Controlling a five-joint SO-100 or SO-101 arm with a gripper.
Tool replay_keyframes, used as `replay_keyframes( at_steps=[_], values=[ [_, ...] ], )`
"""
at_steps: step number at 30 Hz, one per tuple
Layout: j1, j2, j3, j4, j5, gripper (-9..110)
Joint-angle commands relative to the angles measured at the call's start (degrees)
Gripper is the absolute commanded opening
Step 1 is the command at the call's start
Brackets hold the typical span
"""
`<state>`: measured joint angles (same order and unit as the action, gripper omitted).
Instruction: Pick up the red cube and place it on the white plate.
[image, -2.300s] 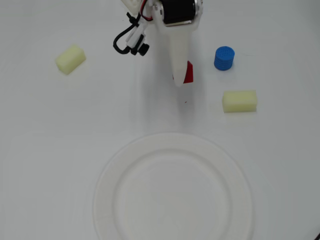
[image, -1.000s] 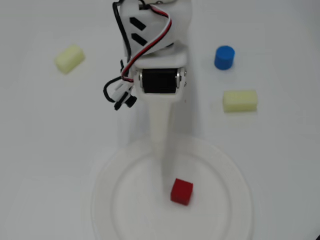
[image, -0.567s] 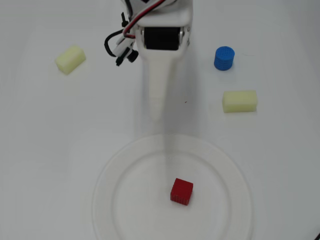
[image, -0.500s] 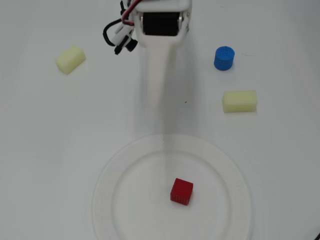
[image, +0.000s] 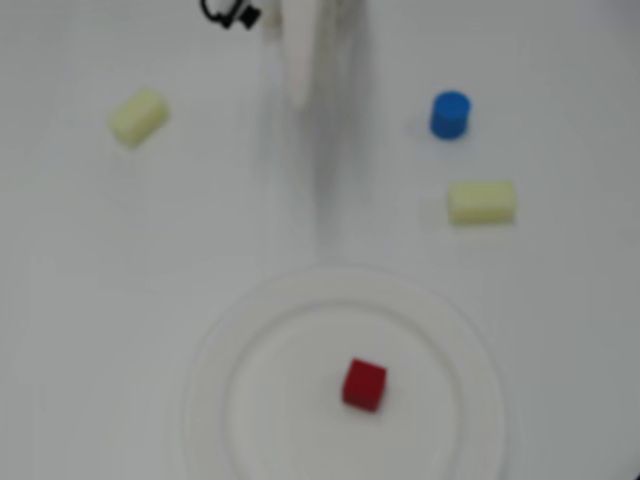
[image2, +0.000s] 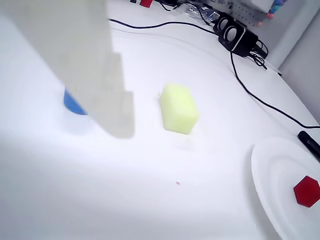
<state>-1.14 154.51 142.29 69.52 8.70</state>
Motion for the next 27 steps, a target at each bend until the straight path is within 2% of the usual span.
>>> replay_keyframes(
  at_steps=[1, 5, 10, 12, 15, 18, 27],
  values=[
    [0.4, 10.8, 10.6, -2.0, -2.5, 38],
    [0.5, 19.1, 20.4, -3.3, -6.7, 35],
    [-0.6, 20.7, 30.5, -6.2, -10.4, 29],
    [-2.6, 23.5, 33.7, -5.9, -11.8, 20],
    [-4.5, 31.9, 39.3, -4.7, -14.6, 0],
    [-4.2, 42.9, 42.6, 0.6, -14.0, 0],
    [-3.3, 43.1, 42.7, 1.5, -7.0, 0]
  ],
)
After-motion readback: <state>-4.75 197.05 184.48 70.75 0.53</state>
